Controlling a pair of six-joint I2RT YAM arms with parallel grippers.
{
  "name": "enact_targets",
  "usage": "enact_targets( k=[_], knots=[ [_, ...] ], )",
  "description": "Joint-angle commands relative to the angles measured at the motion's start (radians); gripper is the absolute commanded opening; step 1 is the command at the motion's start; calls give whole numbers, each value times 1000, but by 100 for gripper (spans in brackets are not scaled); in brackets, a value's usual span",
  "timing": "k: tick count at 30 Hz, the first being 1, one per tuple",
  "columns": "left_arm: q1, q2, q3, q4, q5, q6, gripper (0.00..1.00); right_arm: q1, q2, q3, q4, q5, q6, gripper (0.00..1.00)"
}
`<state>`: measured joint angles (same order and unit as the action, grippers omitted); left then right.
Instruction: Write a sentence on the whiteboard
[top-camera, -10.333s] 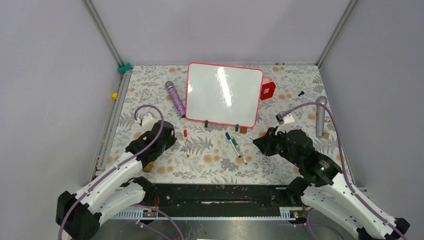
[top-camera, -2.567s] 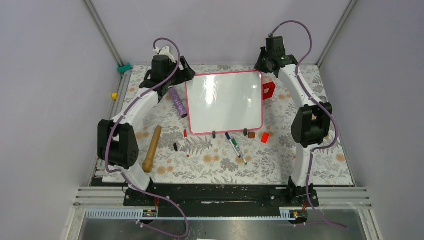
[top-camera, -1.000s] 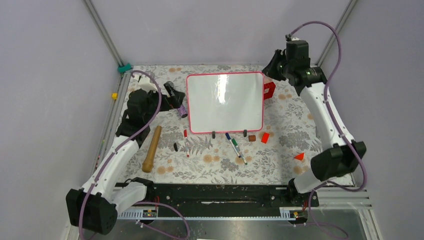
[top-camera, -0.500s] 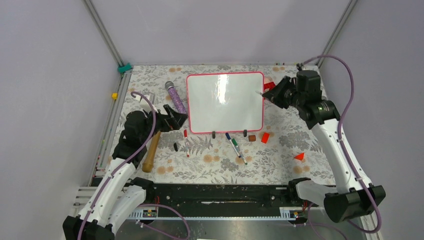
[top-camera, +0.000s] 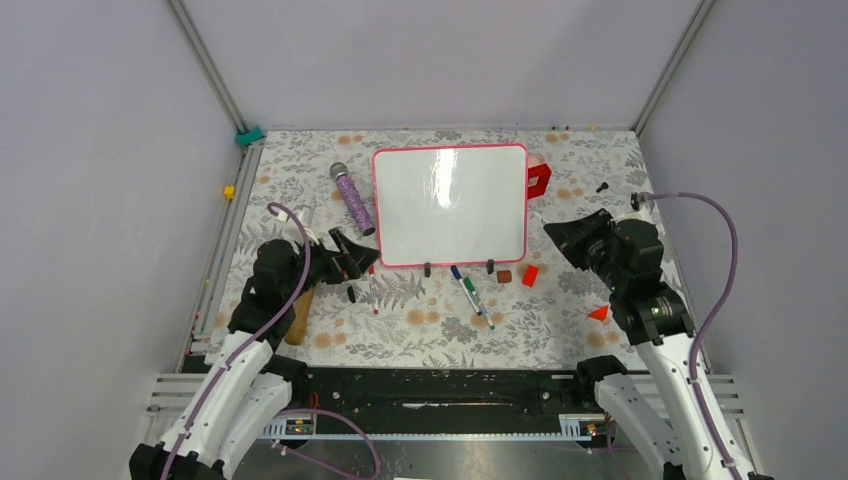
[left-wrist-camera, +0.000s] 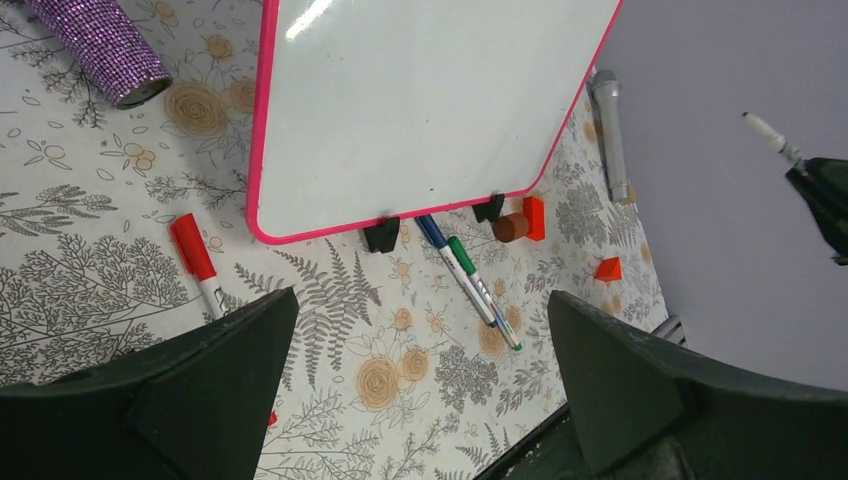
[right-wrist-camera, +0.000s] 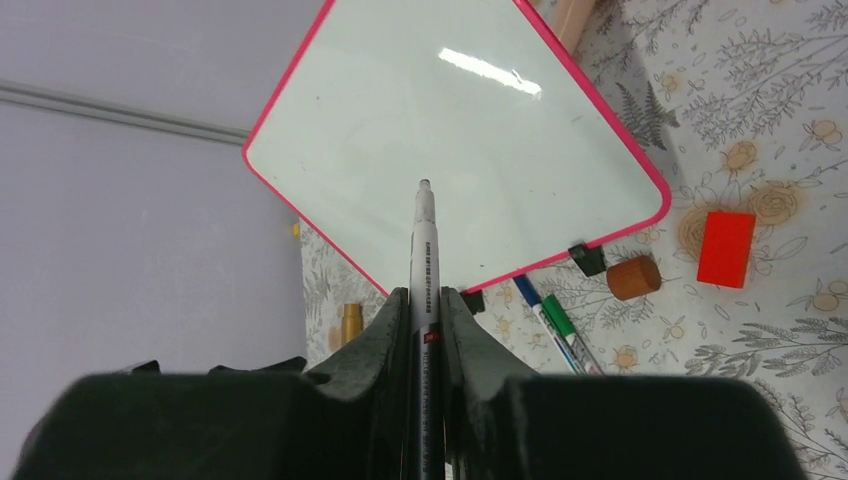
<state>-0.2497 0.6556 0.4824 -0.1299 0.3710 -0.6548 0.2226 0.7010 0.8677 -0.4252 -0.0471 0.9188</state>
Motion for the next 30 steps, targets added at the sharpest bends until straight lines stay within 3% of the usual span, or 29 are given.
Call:
enact_targets(
  k=[1,7,12,20,30],
  knots=[
    [-1,-19,-25,80,32,-26,99,3,-82,-88,136,-46,-54,0],
    [-2,-20,-112,235,62,-36,99,3,-161,-167,127,-95,-163,0],
    [-2,-58,-174,318,49,-39,99,3,-194,-246,237,-209,-199,0],
    [-2,-27,-245,467,57,18,99,3,-36,-157,185,-313,-255,0],
    [-2,69,-268,635,60,-37,99,33,142,-1,48,-218,-355,0]
  ],
)
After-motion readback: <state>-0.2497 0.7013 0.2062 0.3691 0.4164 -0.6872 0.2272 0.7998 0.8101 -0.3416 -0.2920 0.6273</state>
